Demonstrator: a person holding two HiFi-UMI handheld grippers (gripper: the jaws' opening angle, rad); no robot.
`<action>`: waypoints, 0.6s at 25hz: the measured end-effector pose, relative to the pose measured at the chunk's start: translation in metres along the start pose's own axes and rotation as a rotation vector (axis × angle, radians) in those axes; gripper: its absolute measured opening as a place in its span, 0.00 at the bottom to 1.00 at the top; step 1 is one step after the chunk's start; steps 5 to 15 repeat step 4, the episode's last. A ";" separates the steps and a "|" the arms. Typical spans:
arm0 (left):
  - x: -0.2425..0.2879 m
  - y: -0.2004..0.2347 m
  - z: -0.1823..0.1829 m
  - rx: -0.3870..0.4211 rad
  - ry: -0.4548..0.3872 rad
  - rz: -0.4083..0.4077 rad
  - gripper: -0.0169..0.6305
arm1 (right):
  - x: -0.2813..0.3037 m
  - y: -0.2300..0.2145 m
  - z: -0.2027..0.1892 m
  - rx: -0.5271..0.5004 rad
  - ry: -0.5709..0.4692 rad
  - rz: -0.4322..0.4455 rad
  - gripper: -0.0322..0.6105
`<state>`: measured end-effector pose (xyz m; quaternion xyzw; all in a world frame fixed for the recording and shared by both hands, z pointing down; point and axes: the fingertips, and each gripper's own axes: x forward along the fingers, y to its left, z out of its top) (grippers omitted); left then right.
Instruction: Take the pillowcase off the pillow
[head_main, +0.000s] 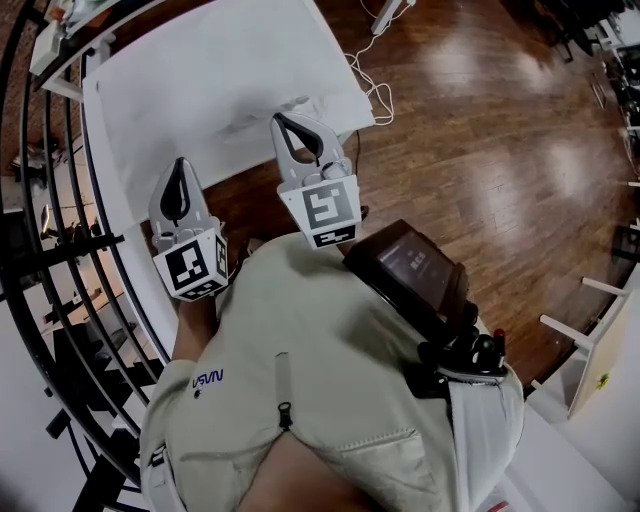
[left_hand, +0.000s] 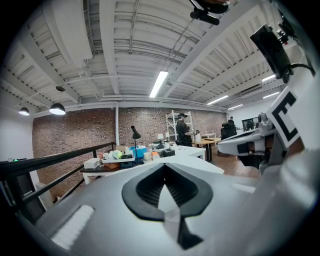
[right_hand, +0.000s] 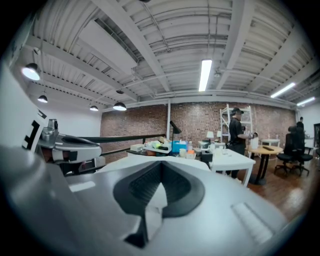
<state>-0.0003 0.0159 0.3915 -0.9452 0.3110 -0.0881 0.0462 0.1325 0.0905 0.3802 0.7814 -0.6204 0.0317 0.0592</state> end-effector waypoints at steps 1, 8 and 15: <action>0.000 0.000 0.000 -0.001 0.000 0.000 0.04 | 0.000 0.000 0.000 -0.001 0.001 0.000 0.05; -0.001 0.001 -0.002 -0.004 0.003 -0.001 0.04 | -0.001 0.001 -0.002 -0.002 0.005 0.000 0.05; -0.001 0.001 -0.002 -0.004 0.003 -0.001 0.04 | -0.001 0.001 -0.002 -0.002 0.005 0.000 0.05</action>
